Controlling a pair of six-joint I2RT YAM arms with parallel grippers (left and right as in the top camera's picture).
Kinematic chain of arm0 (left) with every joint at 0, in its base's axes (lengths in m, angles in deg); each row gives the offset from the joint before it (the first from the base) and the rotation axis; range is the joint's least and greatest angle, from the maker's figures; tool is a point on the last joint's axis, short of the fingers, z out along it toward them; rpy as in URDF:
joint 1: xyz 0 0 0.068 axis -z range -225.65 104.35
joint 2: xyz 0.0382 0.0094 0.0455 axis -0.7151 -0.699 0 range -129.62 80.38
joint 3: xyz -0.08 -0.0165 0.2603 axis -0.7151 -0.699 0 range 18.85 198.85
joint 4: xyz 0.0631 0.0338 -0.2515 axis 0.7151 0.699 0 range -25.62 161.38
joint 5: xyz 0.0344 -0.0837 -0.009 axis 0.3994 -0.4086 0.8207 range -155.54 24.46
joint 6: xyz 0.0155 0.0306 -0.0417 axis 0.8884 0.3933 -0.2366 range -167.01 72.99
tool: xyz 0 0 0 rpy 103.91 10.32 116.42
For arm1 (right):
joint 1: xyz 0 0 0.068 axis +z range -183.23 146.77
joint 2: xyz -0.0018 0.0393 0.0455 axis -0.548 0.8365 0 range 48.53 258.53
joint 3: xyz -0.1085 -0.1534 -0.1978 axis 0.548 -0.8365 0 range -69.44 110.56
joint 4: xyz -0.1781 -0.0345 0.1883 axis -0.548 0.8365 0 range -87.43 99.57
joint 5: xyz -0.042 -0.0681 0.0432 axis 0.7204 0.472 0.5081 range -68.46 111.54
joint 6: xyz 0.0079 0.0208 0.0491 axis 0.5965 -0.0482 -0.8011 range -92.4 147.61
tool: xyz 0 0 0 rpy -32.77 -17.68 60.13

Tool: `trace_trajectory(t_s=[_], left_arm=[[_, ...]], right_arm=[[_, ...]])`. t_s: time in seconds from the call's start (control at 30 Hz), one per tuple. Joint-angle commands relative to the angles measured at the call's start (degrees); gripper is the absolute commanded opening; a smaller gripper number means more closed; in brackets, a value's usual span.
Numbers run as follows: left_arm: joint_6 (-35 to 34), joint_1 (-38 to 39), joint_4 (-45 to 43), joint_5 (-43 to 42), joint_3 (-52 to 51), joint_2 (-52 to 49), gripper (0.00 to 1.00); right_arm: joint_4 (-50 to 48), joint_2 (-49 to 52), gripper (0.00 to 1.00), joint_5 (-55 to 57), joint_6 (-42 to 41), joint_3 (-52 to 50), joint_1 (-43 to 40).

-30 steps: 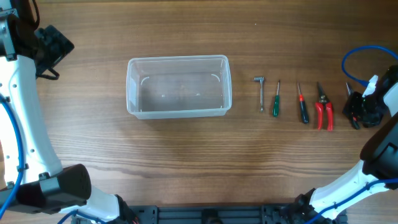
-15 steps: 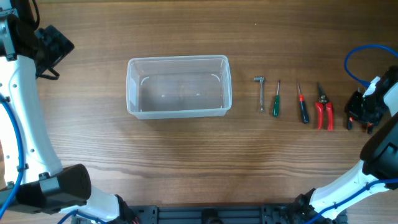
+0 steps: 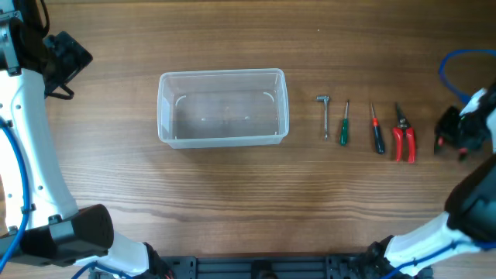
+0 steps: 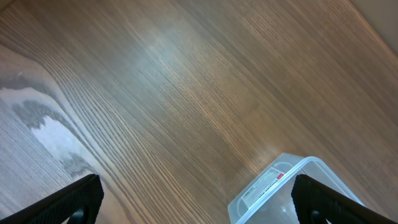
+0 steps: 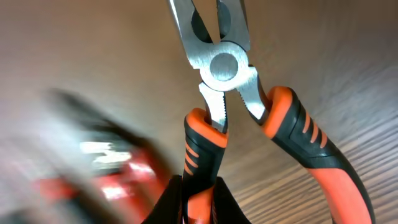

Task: Pack container
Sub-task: 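Lower the right gripper onto the orange-black pliers and grasp them, then carry the pliers with the right gripper into the container and release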

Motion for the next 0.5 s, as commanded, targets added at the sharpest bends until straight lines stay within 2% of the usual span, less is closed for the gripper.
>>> trace_trajectory(t_s=[0.0,0.1,0.23,0.47], left_arm=[[0.3,-0.3,0.0,-0.5,-0.1,-0.2,1.0],[0.3,-0.3,0.0,-0.5,-0.1,-0.2,1.0],[0.3,-0.3,0.0,-0.5,-0.1,-0.2,1.0],[0.3,-0.3,0.0,-0.5,-0.1,-0.2,1.0]], right_arm=[[0.5,-13.6,0.04,-11.4,-2.3,6.8,4.4],[0.7,-20.9,0.04,-13.0,-2.3,9.2,11.8],[-1.9,-28.5,0.04,-13.0,-2.6,9.8,27.3],[-5.1,-28.3,0.04,-5.4,-11.9,9.6,50.4]])
